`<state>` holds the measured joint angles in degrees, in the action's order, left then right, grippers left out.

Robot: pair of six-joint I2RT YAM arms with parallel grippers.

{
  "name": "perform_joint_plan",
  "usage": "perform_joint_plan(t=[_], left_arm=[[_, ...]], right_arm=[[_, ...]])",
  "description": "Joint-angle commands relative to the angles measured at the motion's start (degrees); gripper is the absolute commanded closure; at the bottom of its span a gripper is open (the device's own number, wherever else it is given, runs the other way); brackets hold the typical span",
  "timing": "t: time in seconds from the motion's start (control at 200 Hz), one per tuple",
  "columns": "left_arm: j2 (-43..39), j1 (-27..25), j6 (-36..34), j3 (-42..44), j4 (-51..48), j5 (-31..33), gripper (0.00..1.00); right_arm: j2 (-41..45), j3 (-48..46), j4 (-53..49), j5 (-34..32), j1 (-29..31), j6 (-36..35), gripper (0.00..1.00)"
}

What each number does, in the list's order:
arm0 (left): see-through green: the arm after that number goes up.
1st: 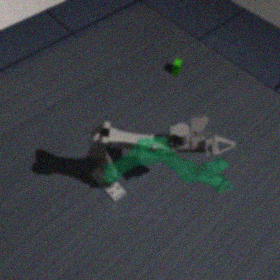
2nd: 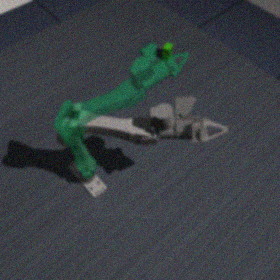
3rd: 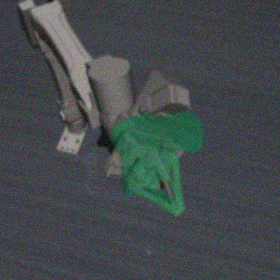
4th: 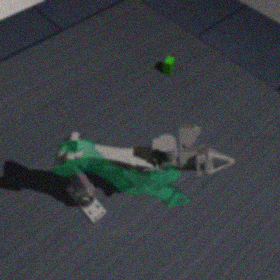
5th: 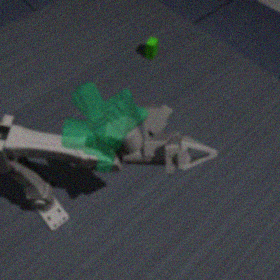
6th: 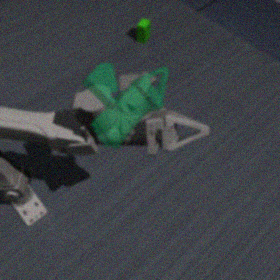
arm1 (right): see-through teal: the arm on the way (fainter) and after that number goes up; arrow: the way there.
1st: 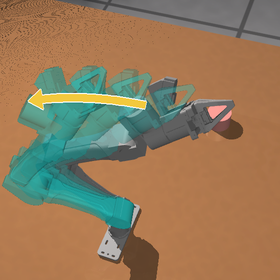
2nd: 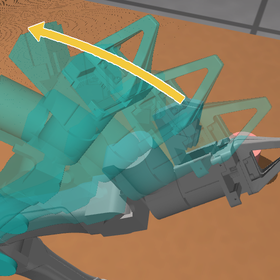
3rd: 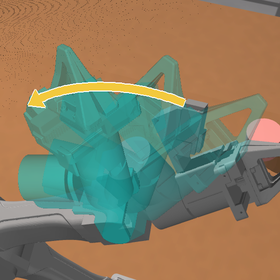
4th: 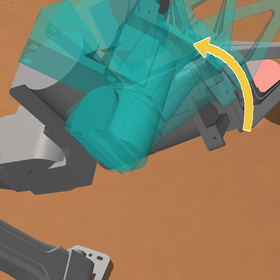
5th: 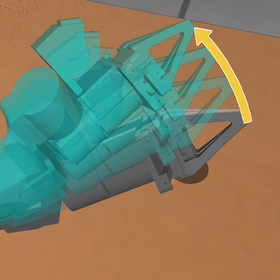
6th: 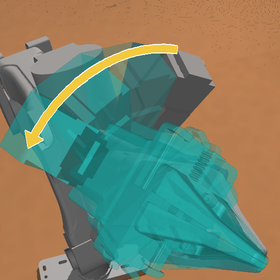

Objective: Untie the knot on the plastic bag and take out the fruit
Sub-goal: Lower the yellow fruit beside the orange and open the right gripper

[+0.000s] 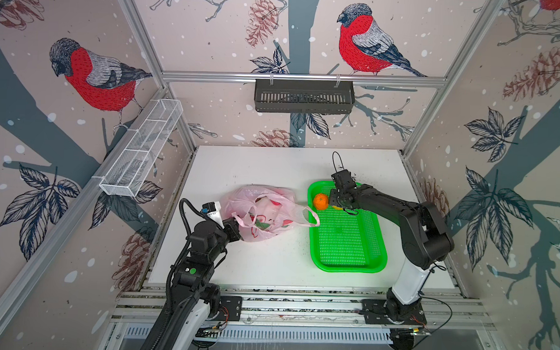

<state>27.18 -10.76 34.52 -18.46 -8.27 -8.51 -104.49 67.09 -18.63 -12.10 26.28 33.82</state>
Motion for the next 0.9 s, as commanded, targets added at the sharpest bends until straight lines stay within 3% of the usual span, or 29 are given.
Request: perform_joint_plan(t=[0.0,0.2,0.896], left_arm=[[-0.06,0.04,-0.10,0.01,0.76,0.88,1.00],[-0.06,0.04,-0.07,-0.07,0.71,0.87,1.00],[-0.19,0.04,-0.09,0.00,0.87,0.71,1.00]], right_arm=[[-0.37,0.07,-0.62,0.23,0.08,-0.34,0.33],[-0.03,-0.12,-0.79,0.06,0.08,-0.21,0.26],[1.48,1.16,-2.80,-1.80,0.63,-0.25,0.15]])
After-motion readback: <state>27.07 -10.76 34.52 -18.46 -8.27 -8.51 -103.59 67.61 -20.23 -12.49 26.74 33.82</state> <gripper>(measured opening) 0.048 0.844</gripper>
